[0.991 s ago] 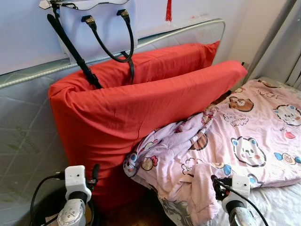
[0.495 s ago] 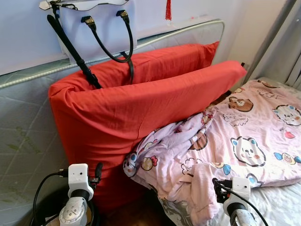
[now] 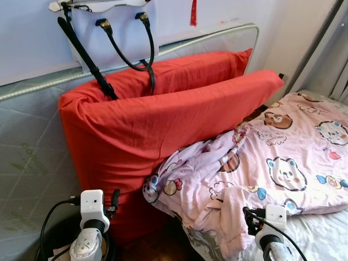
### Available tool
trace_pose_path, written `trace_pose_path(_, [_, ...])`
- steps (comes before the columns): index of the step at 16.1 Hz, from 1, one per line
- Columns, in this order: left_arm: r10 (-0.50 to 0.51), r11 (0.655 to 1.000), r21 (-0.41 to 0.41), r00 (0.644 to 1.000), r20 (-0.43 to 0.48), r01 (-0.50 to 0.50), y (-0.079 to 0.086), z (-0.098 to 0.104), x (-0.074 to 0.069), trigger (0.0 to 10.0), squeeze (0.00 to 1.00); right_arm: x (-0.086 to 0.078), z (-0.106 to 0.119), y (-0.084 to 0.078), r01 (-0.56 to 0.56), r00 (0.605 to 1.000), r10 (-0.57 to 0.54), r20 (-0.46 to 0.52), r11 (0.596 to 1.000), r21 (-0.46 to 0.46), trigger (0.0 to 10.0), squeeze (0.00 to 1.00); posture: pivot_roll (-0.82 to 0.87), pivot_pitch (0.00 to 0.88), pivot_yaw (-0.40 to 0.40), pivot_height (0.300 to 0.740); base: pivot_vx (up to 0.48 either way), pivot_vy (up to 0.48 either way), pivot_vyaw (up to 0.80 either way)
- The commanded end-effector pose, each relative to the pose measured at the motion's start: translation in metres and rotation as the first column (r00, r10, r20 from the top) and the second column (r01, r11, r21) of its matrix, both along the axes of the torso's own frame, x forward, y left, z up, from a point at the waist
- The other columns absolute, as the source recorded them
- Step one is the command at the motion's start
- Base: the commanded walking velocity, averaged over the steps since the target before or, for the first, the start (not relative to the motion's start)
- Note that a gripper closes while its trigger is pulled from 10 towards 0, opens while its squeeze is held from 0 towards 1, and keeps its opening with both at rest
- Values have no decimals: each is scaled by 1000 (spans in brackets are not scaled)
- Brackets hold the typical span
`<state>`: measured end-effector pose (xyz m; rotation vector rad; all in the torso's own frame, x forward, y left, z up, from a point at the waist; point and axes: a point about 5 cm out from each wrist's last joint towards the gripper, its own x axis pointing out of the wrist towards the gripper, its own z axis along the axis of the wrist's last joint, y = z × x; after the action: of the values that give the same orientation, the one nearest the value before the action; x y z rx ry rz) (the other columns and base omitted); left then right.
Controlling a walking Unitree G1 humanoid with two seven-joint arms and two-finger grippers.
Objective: Clean up the room
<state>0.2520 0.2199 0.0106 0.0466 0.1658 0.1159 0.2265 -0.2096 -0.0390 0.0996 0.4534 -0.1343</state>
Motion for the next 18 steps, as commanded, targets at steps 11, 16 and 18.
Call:
trace_pose_path(11, [38,999,-15,999,2,-38,2,5,2,10000,0,4,-2,10,-4,1000,4,-27,1000,23,10000,0,73,0,-75,662,0,0,0])
trace_pose_path(16, [39,999,-10,999,0,-39,4,5,0,10000,0,7,-1,14,-10,999,10,-30,1000,27,10000,0,91,0,-70,662,0,0,0])
trace_pose_path(18, [28,999,-17,1000,-4,-28,2,5,1,10000,0,7,-1,16,-9,999,10,-32,999,31,10000,0,99,0,-72,662,0,0,0])
